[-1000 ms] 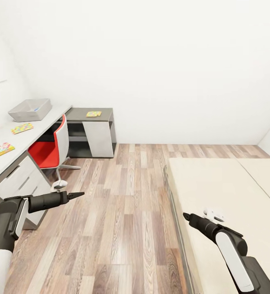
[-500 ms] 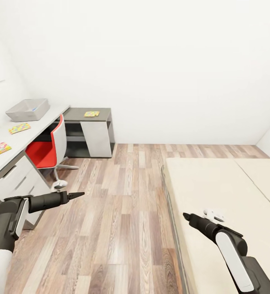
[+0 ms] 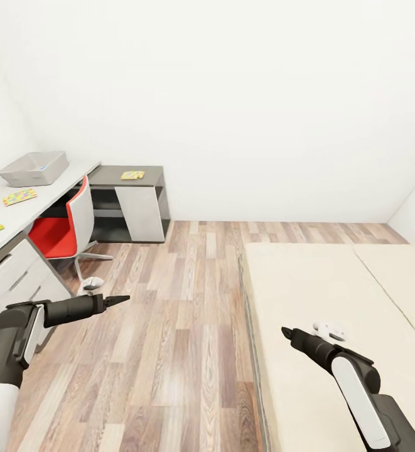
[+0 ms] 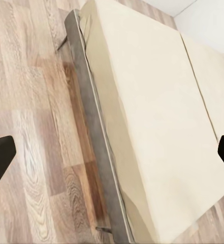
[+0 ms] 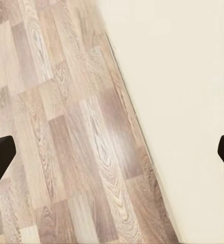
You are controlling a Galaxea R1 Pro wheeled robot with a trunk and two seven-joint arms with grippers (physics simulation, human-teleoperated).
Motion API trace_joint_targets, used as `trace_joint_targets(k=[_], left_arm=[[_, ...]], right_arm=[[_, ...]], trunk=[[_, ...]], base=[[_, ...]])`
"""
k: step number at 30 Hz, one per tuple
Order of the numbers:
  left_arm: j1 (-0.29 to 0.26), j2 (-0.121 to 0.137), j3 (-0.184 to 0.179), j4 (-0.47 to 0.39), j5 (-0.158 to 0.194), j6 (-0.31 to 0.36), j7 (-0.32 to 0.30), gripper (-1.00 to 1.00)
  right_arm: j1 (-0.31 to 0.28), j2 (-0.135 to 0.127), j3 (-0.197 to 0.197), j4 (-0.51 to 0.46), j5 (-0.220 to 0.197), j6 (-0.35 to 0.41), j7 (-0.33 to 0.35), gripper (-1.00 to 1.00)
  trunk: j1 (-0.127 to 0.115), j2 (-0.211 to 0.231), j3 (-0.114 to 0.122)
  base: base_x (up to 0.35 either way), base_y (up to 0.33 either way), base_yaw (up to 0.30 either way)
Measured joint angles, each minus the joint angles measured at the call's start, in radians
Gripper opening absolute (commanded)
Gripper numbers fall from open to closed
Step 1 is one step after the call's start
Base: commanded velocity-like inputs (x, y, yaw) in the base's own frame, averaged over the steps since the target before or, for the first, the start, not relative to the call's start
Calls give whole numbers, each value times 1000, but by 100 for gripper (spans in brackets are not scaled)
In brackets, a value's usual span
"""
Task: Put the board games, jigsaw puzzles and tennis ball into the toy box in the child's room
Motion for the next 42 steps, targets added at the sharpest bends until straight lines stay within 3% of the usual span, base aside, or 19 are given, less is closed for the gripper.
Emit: trace_joint_targets(k=[29,42], left_arm=[[0,-7,0,0,-1,-1,0,100],[0,-7,0,0,-1,-1,0,100]], right_arm=[[0,-2,-2,15,2,0,0,100],[0,-2,-3,16,0,0,0,100]], trunk=[[0,0,0],[0,0,0]], base=[[0,-237,0],[0,-51,0]])
